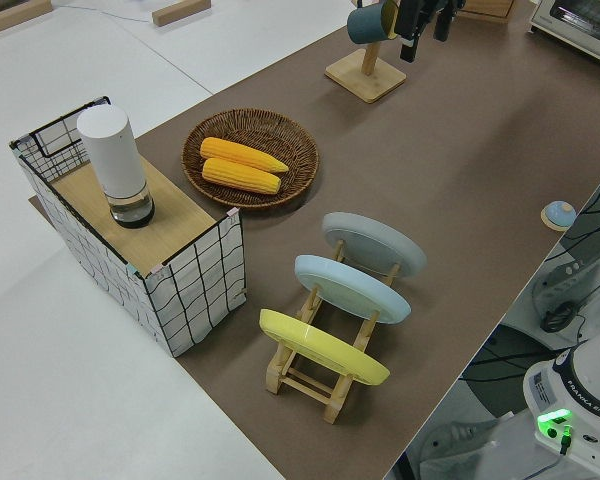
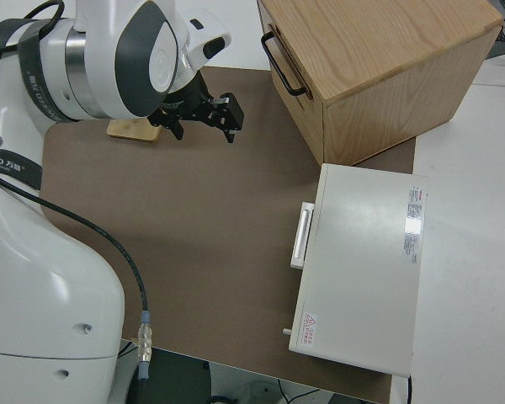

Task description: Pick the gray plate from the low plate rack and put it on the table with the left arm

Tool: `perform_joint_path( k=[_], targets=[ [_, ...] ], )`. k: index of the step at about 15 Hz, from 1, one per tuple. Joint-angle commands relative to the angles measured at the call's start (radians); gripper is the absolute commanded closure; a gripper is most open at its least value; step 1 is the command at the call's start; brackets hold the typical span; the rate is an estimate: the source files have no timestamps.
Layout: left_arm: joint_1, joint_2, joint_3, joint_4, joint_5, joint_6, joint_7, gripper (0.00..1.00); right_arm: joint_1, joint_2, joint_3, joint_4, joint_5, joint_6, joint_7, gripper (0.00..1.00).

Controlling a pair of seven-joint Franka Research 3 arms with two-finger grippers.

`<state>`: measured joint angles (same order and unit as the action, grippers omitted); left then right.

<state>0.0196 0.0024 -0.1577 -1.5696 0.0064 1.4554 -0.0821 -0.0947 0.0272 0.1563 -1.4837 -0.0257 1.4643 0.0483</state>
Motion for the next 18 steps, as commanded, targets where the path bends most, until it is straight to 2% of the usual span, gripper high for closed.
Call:
perform_joint_path(
  k=[1,9,13,18],
  targets=[
    [-0.004,-0.007,0.001,-0.01,0.014,-0.007,0.012,0.0,0.007,0.0,-0.006,0.006,0.003,-0.001,0.004,0.017],
    [-0.003,-0.015,0.003,-0.023,0.029,-0.009,0.018,0.0,0.007,0.0,-0.006,0.006,0.003,-0.001,0.004,0.017],
    [0.011,-0.018,0.017,-0.033,0.069,-0.007,0.117,0.0,0.007,0.0,-0.006,0.006,0.003,-0.001,0.004,0.017],
    [0.071,-0.021,0.044,-0.035,0.095,-0.012,0.2,0.0,0.007,0.0,-0.006,0.006,0.003,-0.001,0.004,0.017]
  ],
)
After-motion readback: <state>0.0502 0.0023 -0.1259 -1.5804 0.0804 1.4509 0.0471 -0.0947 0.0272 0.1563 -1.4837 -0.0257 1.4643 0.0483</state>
